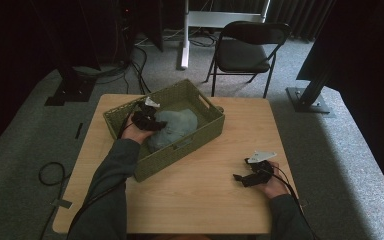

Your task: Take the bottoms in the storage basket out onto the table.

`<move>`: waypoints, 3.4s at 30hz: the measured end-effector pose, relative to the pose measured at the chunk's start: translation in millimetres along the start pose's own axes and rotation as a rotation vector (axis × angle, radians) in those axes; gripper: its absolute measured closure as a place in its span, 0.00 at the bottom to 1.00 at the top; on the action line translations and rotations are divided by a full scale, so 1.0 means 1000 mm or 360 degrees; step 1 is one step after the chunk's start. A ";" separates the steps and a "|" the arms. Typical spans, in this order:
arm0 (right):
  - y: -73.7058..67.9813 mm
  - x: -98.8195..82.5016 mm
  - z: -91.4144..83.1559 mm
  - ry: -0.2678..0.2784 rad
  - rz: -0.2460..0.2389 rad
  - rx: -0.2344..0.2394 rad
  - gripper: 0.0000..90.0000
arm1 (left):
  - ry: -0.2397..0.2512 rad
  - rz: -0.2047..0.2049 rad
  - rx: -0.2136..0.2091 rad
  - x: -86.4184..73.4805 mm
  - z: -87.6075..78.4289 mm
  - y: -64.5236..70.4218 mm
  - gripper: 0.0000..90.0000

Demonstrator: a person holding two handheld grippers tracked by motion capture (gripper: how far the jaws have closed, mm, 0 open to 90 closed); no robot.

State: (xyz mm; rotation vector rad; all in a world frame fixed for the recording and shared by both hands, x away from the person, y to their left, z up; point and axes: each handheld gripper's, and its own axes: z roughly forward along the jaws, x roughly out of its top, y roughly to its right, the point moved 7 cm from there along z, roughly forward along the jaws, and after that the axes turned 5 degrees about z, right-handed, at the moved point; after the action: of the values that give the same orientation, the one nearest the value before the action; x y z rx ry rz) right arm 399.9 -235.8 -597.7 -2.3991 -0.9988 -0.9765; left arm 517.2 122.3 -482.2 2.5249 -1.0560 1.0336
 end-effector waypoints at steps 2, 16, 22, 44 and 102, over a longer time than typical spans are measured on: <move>0.000 0.000 0.000 0.0001 0.0004 -0.0001 0.13 | 0.0001 0.0011 0.0000 0.000 0.000 0.001 0.75; 0.007 -0.004 -0.005 0.0005 0.0021 -0.0020 0.13 | 0.0130 0.0037 0.0008 0.014 -0.019 0.006 0.86; 0.007 -0.004 -0.005 0.0004 0.0022 -0.0020 0.13 | 0.0193 0.0007 0.0025 0.021 -0.032 0.002 0.86; 0.008 -0.006 -0.007 0.0006 0.0027 -0.0028 0.13 | 0.0335 0.0003 0.0065 0.048 -0.077 -0.003 0.86; 0.029 -0.012 -0.015 0.0019 0.0159 -0.0156 0.13 | 0.0534 0.0428 -0.0368 0.098 -0.109 0.176 0.86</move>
State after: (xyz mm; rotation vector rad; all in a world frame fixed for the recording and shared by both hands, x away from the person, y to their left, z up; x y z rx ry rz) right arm 407.8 -269.8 -597.8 -2.4930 -0.8361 -1.0244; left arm 386.9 -9.5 -348.1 1.9796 -1.3440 1.2660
